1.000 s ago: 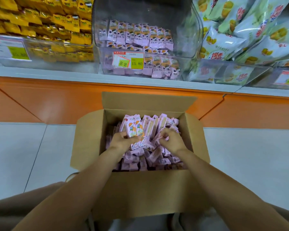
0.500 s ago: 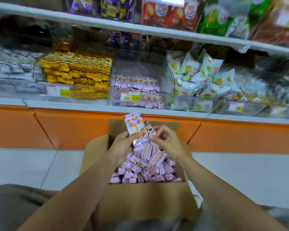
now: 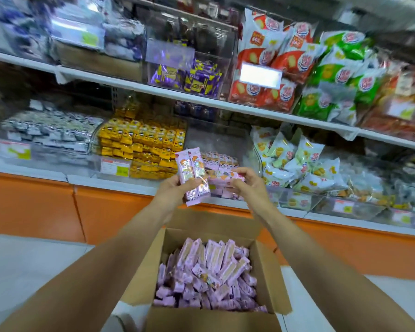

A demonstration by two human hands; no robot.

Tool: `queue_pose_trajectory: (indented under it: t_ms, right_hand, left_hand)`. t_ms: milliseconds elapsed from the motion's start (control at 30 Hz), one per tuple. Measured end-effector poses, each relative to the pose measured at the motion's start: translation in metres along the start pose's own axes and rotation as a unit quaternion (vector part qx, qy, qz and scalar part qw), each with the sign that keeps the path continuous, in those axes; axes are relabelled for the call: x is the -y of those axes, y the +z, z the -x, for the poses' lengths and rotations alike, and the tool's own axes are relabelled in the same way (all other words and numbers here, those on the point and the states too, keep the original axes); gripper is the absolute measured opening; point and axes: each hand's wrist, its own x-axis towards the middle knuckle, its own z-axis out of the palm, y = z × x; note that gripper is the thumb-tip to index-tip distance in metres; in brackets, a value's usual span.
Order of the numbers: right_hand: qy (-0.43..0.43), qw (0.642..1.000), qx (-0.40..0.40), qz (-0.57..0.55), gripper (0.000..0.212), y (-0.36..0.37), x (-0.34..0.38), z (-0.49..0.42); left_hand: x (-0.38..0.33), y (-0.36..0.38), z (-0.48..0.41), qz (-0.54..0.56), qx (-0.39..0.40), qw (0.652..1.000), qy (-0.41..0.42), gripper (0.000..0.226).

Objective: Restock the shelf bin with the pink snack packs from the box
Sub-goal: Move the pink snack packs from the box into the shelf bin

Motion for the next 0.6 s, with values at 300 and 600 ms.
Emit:
queue_pose_trajectory:
  t_ms: [300,600]
  right_hand:
    - [0.101,0.990,0.037,-0.092,0.022,-0.008,-0.007,-0.031]
    - [0.142,0.976,-0.010,-0.163,0.074,0.035,-0.020,-0.040]
  left_hand:
    - [0.012,-0.009,-0.008,0.065,0.118,0.983,-0.123,0.063]
    - [0.008,0.001,-0.019,0.054,0.066,0.995,-0.050,0.037]
